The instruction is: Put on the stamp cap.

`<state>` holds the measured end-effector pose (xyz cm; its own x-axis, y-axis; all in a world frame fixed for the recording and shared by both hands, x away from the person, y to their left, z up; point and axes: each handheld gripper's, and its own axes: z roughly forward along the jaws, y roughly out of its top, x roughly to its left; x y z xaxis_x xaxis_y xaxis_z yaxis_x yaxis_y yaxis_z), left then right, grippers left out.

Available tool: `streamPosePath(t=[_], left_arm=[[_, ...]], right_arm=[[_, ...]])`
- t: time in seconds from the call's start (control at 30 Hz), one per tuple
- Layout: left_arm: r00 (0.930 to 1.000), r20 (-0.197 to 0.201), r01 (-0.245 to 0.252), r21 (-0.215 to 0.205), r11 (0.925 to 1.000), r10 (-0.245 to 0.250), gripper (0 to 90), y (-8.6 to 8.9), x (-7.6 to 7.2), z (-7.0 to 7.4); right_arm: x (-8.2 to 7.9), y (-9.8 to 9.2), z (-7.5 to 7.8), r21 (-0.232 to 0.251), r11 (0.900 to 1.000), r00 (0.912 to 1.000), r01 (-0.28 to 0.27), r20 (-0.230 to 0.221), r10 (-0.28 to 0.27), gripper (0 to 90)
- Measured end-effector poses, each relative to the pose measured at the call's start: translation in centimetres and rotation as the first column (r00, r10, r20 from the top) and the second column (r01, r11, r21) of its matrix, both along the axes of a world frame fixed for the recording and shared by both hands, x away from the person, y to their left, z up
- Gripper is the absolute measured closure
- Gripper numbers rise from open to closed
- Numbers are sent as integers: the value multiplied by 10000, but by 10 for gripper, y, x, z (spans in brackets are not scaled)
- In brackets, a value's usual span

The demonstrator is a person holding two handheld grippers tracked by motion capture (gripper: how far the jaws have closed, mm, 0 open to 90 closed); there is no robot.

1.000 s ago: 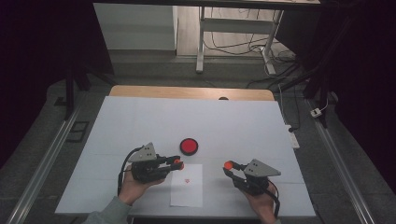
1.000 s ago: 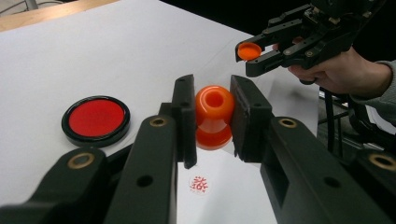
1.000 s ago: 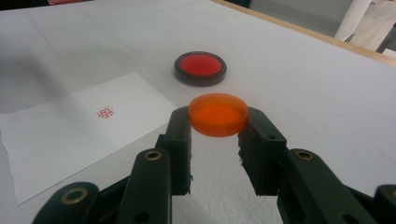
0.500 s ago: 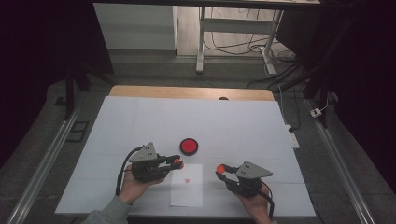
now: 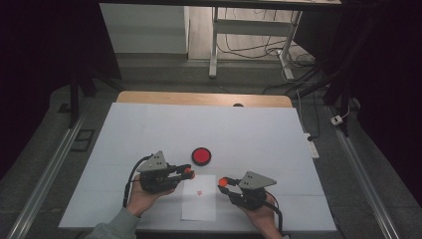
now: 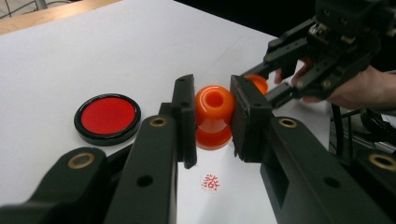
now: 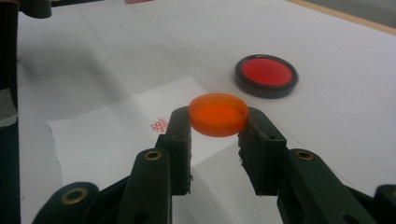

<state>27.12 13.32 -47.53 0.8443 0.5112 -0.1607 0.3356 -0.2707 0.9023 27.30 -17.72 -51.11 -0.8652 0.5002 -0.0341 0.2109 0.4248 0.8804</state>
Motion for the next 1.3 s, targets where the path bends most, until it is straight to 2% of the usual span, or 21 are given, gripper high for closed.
streamPosePath(t=[0.17,0.33,0.43,0.6,1.0,1.3], left_arm=[[9999,-69,82,146,9999,-81,729,-2,1,-2],[9999,-103,133,193,9997,-131,729,-5,-1,-5],[9998,-2,185,469,9987,-186,729,-8,-2,-6],[9997,-21,243,552,9982,-242,729,-11,-2,-8],[9993,-85,374,314,9988,-372,729,-14,-1,-9],[9995,-116,286,90,9996,-285,728,-9,-1,-9]], right_arm=[[0,10,-3,-119,9997,9998,-213,-21,213,645],[0,16,-5,-13,9996,9995,-281,-165,281,645],[1,20,-5,-22,9993,9992,-366,-152,366,645],[1,23,-6,-51,9994,9993,-345,-148,344,645],[5,35,-6,-22,9973,9971,-741,-199,740,645],[7,45,-4,-9,9953,9951,-973,-174,972,645]])
